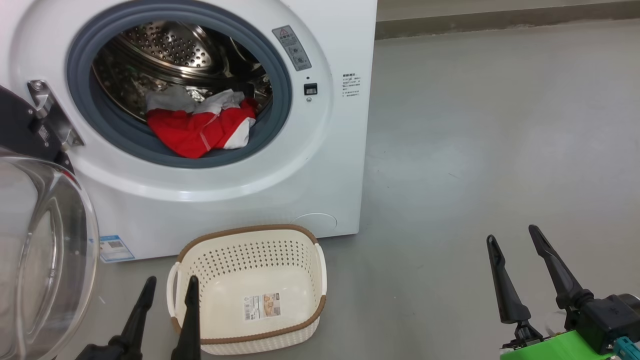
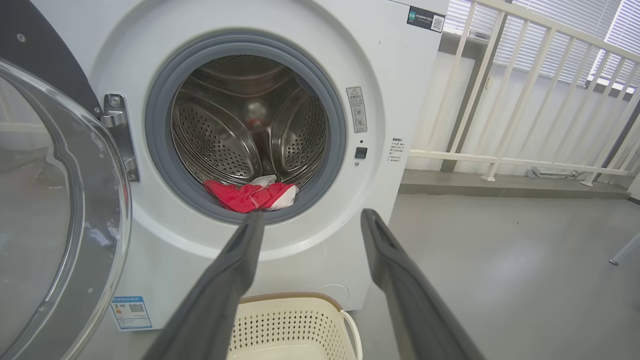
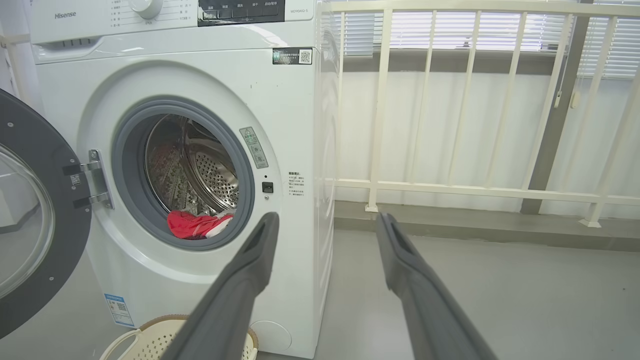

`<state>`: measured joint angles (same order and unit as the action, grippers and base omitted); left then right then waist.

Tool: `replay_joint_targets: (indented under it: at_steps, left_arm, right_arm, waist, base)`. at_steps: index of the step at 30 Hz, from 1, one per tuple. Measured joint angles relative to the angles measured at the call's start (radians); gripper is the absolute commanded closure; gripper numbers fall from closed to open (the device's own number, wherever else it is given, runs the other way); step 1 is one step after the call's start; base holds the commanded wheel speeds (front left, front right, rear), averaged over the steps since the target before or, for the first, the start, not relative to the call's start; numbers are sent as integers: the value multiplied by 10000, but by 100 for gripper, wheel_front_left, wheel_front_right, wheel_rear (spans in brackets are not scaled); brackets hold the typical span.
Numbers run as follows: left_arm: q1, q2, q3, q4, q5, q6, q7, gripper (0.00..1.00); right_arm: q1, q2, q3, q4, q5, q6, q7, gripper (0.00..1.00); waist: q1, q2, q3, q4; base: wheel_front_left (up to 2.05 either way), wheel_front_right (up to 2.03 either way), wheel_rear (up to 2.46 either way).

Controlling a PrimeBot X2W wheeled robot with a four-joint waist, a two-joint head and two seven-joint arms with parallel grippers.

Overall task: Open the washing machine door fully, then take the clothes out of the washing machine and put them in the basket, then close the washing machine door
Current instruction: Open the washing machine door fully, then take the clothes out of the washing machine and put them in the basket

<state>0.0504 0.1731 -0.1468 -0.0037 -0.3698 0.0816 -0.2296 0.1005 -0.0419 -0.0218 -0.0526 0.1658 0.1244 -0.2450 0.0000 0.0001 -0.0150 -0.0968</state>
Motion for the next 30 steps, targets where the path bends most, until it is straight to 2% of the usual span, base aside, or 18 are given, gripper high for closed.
replay_joint_targets:
  at_steps: [15,30]
  left_arm:
    - [161,63,-146,-284,115,251,190,0]
    - [161,94,-222,-629,94,332,268,0]
  right_arm:
    - [23,35,-73,-184,-10,0,173,0]
    - [212,46,-71,-219,-8,0,226,0]
  waist:
    - [0,0,-48,57]
    - [0,0,-3,185]
  base:
    - [16,-16,0]
    - [154,-154,0]
